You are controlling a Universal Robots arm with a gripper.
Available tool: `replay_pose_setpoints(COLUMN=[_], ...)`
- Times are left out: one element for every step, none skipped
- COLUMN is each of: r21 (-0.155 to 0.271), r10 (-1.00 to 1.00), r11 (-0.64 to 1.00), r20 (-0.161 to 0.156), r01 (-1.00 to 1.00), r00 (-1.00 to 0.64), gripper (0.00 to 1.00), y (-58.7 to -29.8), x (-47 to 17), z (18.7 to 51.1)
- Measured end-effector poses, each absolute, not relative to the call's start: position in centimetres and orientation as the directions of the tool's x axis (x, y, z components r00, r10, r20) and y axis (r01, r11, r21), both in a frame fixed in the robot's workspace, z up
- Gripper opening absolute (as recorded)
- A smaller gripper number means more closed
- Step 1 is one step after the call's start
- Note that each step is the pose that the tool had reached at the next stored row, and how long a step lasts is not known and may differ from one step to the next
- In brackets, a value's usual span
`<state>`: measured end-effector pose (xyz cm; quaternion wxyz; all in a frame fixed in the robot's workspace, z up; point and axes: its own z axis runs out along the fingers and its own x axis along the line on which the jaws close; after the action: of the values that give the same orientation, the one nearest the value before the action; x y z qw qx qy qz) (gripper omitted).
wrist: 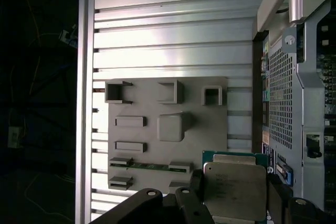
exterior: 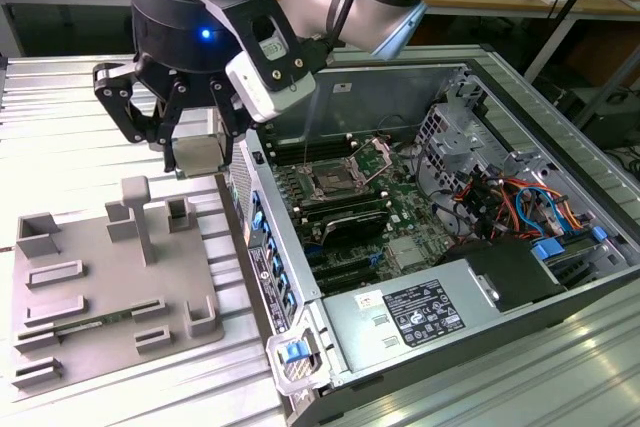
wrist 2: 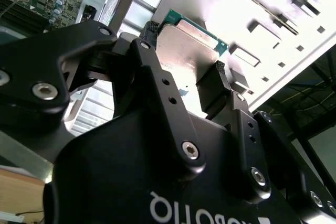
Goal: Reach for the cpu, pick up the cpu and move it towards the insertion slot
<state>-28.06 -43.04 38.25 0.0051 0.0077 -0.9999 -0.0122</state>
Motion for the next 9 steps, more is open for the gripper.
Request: replay_pose_setpoints(r21=[0.025,0.025,0.025,0.025,0.025,0.025,0.025,0.025,0.025], r10=[-0.015,-0.015,-0.015,-0.016,-0.016,-0.016,-0.015,-0.016,-0.016], r11=[1.0,1.0,1.0,1.0,1.0,1.0,1.0,1.0,1.0], r20=[0.01,0.01,0.01,0.01,0.01,0.01,0.01,0.01,0.01], r01=[-0.015,-0.015,-0.015,-0.015,-0.015,-0.015,-0.015,-0.015,-0.015], r00=[-1.0,-1.0,-1.0,-1.0,-1.0,-1.0,-1.0,-1.0,-1.0], gripper=[0.55,0.55,0.55,0.55,0.55,0.55,0.55,0.55,0.55], y=[-43.04,-43.04,-43.04,-43.04,-43.04,-43.04,-43.04,-43.04,-43.04], x=[-28.05,-28.03,-28.02,-28.02,-28.02,-28.02,-28.02,-28.01,-28.01], z=[38.25,38.25,38.25,38.25,38.25,38.25,38.25,38.25,38.25])
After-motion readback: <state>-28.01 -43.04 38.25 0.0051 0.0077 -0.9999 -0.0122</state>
